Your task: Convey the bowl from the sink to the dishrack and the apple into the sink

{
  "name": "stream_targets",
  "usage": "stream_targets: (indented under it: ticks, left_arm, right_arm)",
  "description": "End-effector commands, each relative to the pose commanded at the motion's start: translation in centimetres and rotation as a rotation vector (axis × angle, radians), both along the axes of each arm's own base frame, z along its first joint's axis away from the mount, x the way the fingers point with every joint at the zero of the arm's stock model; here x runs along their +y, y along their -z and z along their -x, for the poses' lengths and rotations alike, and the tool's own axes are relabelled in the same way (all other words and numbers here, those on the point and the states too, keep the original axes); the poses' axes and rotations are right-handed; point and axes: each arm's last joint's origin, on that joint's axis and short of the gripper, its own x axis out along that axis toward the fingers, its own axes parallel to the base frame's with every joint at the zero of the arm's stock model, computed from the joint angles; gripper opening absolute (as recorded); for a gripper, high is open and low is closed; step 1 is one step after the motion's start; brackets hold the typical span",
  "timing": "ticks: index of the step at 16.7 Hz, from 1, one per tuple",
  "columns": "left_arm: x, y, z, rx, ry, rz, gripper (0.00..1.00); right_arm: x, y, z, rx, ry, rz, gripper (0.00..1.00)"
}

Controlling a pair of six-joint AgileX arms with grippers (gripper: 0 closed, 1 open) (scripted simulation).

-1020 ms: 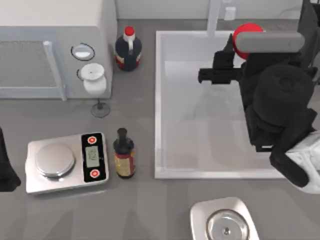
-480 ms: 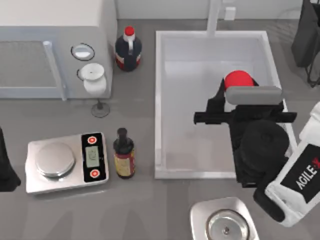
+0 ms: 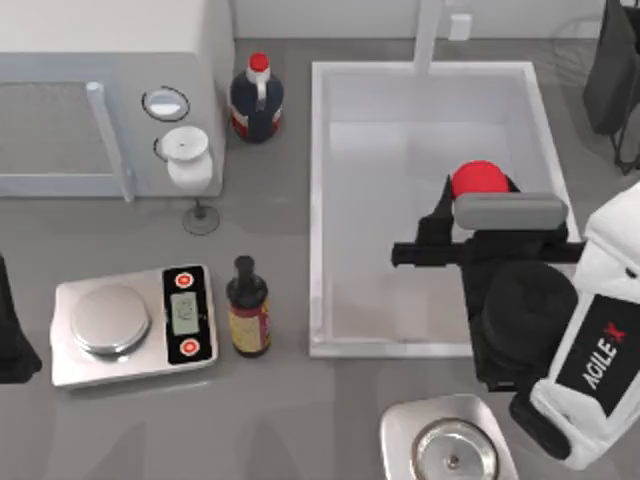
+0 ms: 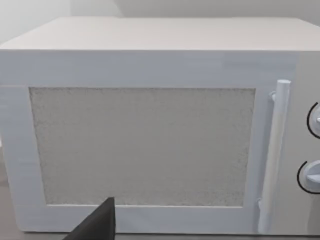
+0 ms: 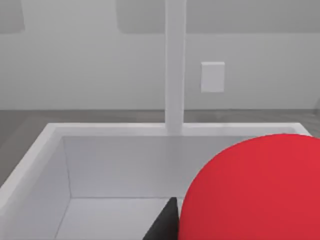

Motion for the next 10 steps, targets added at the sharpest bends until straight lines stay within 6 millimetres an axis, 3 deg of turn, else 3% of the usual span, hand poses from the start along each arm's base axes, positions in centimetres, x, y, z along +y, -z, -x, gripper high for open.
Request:
stream_targets:
  ticks: [10]
  left_arm:
    - [0.00,0.00,0.00,0.000,0.000,0.000,1.00]
  right_arm:
    - [0.00,0.00,0.00,0.000,0.000,0.000,0.83]
